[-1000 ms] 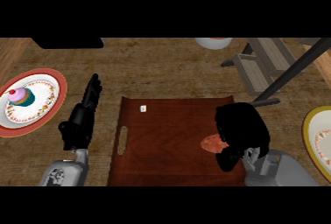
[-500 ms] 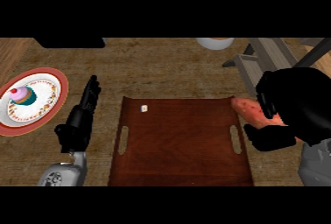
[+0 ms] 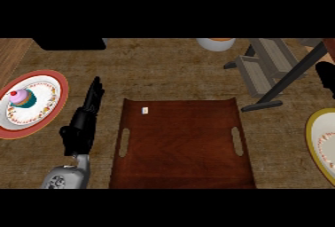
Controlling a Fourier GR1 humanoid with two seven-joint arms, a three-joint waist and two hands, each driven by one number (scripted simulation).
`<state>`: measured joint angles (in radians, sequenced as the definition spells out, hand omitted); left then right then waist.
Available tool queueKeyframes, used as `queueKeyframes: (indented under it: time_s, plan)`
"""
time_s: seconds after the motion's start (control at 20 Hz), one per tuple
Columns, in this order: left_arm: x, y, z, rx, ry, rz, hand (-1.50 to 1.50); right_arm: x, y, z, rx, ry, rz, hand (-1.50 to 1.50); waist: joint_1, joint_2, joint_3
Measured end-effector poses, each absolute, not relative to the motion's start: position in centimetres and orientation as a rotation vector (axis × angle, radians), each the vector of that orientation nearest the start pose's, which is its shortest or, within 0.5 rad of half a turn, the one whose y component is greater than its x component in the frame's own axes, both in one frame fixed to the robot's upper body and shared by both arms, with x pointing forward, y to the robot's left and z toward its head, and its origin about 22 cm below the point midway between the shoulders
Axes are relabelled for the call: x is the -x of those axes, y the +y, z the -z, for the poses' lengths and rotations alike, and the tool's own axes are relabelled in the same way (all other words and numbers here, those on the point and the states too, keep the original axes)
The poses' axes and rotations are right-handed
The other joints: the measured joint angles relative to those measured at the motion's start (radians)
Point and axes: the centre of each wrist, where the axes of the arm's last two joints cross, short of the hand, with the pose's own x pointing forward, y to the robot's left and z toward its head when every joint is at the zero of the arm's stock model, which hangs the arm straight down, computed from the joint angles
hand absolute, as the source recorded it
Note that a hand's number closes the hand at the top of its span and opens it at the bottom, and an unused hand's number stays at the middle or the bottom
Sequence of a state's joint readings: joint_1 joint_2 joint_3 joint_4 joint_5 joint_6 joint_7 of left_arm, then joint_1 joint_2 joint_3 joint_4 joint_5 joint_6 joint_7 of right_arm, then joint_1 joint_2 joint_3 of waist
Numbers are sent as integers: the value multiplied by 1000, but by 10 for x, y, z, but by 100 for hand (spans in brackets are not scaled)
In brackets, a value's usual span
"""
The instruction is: Pick the sweet potato from the tray and place it in the tiered basket
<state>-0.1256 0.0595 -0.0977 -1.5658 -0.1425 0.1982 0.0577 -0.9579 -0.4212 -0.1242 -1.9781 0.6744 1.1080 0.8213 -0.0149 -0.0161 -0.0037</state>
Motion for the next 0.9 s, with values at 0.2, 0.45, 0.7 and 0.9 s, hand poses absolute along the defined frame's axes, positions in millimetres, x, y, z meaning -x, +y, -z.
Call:
queueKeyframes:
  time_s: [0.2, 0.45, 0.7, 0.9]
  plan:
    - [-269, 208, -29, -203, -1646, 106, 0, -254, -215, -401, 1284, -1325, -1074, 150, 2, 0, 0]
    - [-268, 205, -28, -194, -1644, 107, 0, -265, -219, -441, 1195, -1385, -939, 150, 8, 2, 0]
    - [-270, 204, -28, -193, -1656, 114, 0, -281, -210, -461, 1136, -1366, -882, 150, 15, 9, 1]
    - [-269, 200, -28, -192, -1661, 118, 0, -292, -212, -474, 1165, -1301, -843, 150, 22, 14, 2]
